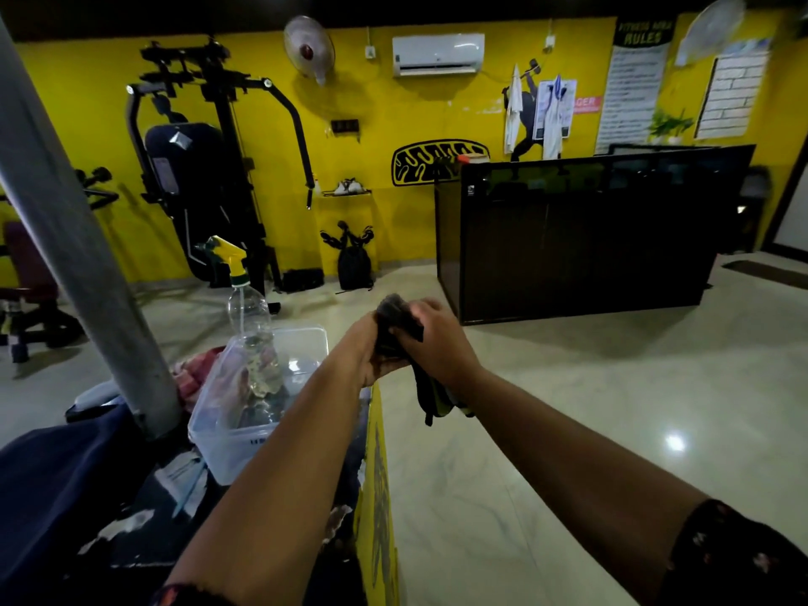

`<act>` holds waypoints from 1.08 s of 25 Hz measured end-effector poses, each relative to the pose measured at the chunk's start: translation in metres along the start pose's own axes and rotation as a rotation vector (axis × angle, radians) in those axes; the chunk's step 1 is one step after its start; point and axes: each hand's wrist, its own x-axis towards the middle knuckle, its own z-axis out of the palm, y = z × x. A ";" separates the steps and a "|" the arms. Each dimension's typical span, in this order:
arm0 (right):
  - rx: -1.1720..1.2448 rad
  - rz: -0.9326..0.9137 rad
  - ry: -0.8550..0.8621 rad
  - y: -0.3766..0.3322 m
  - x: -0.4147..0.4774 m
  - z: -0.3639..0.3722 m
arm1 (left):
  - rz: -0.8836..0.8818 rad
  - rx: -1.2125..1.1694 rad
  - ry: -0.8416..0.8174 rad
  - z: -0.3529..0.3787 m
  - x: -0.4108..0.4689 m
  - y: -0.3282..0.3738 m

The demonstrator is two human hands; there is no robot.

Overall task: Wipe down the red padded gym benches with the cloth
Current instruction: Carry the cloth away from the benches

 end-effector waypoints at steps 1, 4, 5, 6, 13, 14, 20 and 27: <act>-0.002 -0.032 -0.012 0.002 0.000 0.008 | -0.009 -0.058 -0.023 -0.009 0.001 0.001; -0.022 -0.150 -0.085 0.002 0.003 0.024 | 0.046 -0.023 -0.047 -0.035 0.007 0.004; -0.003 -0.183 -0.113 -0.001 0.006 0.028 | 0.054 -0.009 -0.031 -0.045 0.008 0.006; 0.043 -0.195 -0.124 -0.003 0.010 0.033 | 0.053 -0.027 -0.008 -0.056 0.009 0.008; 0.490 0.374 -0.183 0.002 0.031 0.052 | 0.174 -0.277 0.062 -0.126 0.000 0.027; 0.568 0.449 -0.232 0.005 0.031 0.060 | 0.188 -0.346 0.052 -0.135 0.001 0.028; 1.057 0.693 -0.392 0.006 0.053 0.110 | 0.208 -0.445 0.196 -0.176 0.010 0.026; 0.723 0.645 -0.433 0.001 0.129 0.155 | -0.058 0.189 0.505 -0.228 0.034 0.027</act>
